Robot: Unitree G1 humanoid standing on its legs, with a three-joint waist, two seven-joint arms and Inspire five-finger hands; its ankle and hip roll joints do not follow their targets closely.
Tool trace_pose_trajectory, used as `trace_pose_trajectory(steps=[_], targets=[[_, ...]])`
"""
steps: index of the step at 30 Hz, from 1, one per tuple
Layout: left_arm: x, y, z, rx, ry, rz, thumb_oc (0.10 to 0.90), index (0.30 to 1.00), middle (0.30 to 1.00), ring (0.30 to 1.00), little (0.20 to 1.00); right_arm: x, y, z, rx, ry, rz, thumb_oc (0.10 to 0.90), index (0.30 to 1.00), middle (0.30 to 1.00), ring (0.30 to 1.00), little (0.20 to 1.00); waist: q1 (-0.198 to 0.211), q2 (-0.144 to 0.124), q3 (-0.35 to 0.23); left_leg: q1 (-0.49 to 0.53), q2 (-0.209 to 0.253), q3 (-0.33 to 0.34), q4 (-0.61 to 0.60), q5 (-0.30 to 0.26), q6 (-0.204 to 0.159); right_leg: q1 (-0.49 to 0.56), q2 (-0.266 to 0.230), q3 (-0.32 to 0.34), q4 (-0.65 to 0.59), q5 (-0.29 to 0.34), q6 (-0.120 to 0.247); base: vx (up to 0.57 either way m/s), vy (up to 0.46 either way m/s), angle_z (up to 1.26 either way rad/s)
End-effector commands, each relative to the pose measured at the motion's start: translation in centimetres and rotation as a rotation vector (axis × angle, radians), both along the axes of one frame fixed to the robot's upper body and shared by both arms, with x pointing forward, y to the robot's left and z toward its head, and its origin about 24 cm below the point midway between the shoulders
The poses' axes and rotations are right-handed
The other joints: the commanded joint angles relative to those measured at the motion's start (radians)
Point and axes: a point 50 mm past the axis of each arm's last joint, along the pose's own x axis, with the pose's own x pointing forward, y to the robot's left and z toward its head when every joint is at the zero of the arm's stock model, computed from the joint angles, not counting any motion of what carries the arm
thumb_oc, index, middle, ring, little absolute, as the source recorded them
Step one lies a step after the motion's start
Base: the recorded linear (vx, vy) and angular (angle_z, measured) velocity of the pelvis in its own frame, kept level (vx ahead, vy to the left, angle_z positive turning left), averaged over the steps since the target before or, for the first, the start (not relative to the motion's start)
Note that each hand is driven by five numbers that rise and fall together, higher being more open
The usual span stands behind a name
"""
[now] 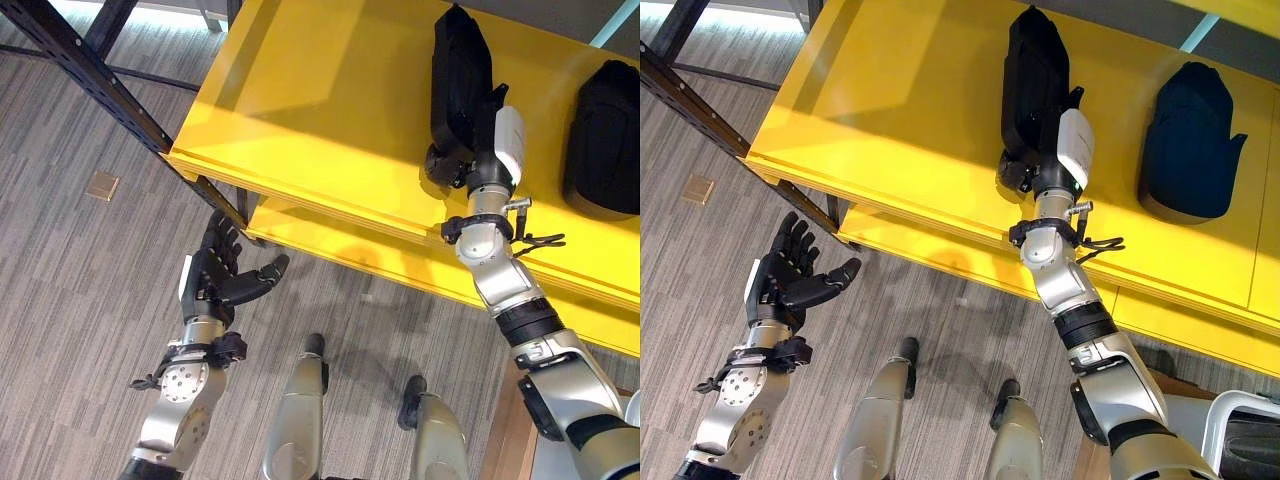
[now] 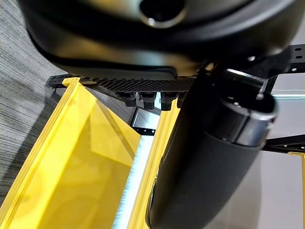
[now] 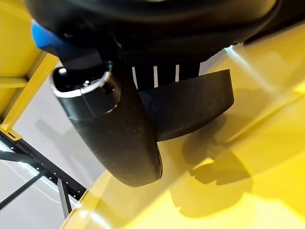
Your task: Move parts from the plastic box to the shelf.
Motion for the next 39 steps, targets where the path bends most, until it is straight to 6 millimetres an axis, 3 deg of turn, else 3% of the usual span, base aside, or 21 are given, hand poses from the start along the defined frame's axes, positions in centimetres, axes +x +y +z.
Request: trace_pose_trajectory(steps=[1,11,30,31,32,33,39], targets=[[-0.9,-0.7,4.1,0.032,-0.241,-0.035,0.9,1.0,1.0,1.0,1.0,-1.7,0.3,6.3,0.002,-0.325,0.018,0.4,0.3,0.3,0.3,0.3,-0.007,0.007,-0.078,0.014,0.114,-0.008,0.021,-0.039,-0.027,0.061,-0.024,0.055,0.017,-0.022,-0.002,0.0,0.0,0.0],[-0.9,-0.6,4.3,0.034,-0.248,-0.022,0.9,1.0,1.0,1.0,1.0,-2.1,1.3,5.8,-0.048,-0.313,0.068,0.4,0.3,0.3,0.3,0.3,-0.01,0.004,-0.075,0.011,0.115,-0.008,0.026,-0.041,-0.026,0.058,-0.024,0.051,0.021,-0.024,-0.003,0.0,0.0,0.0],[-0.9,-0.5,4.3,0.03,-0.25,-0.012,0.9,1.0,1.0,1.0,1.0,-1.6,1.3,6.1,-0.009,-0.301,0.06,0.4,0.3,0.3,0.3,0.3,-0.001,0.007,-0.073,0.0,0.107,-0.015,0.031,-0.043,-0.024,0.053,-0.028,0.046,0.029,-0.024,-0.003,0.0,0.0,0.0],[-0.9,-0.5,4.4,0.028,-0.251,-0.013,0.9,1.0,1.0,1.0,1.0,-1.5,1.3,6.0,-0.007,-0.294,0.065,0.584,0.558,0.558,0.558,0.558,-0.002,0.006,-0.071,0.0,0.107,-0.015,0.034,-0.044,-0.024,0.053,-0.028,0.047,0.031,-0.025,-0.003,0.0,0.0,0.0],[-0.9,-0.6,4.4,0.028,-0.252,-0.013,0.9,1.0,1.0,1.0,1.0,-1.5,1.4,5.9,-0.006,-0.291,0.069,0.637,0.632,0.632,0.632,0.632,-0.001,0.006,-0.07,-0.001,0.108,-0.015,0.033,-0.044,-0.024,0.053,-0.028,0.046,0.03,-0.024,-0.003,0.0,0.0,0.0],[-0.9,-0.6,4.4,0.029,-0.254,-0.012,0.9,1.0,1.0,1.0,1.0,-1.5,1.4,5.9,-0.001,-0.291,0.07,0.9,1.0,1.0,1.0,1.0,-0.001,0.006,-0.07,-0.001,0.108,-0.015,0.033,-0.044,-0.024,0.054,-0.028,0.045,0.03,-0.024,-0.003,0.0,0.0,0.0],[-0.9,-0.6,4.5,0.027,-0.257,-0.014,0.9,1.0,1.0,1.0,1.0,-1.7,1.6,6.2,0.014,-0.309,0.087,0.9,1.0,1.0,1.0,1.0,-0.001,0.005,-0.068,0.0,0.108,-0.014,0.031,-0.043,-0.024,0.053,-0.027,0.044,0.03,-0.025,-0.004,0.0,0.0,0.0]])
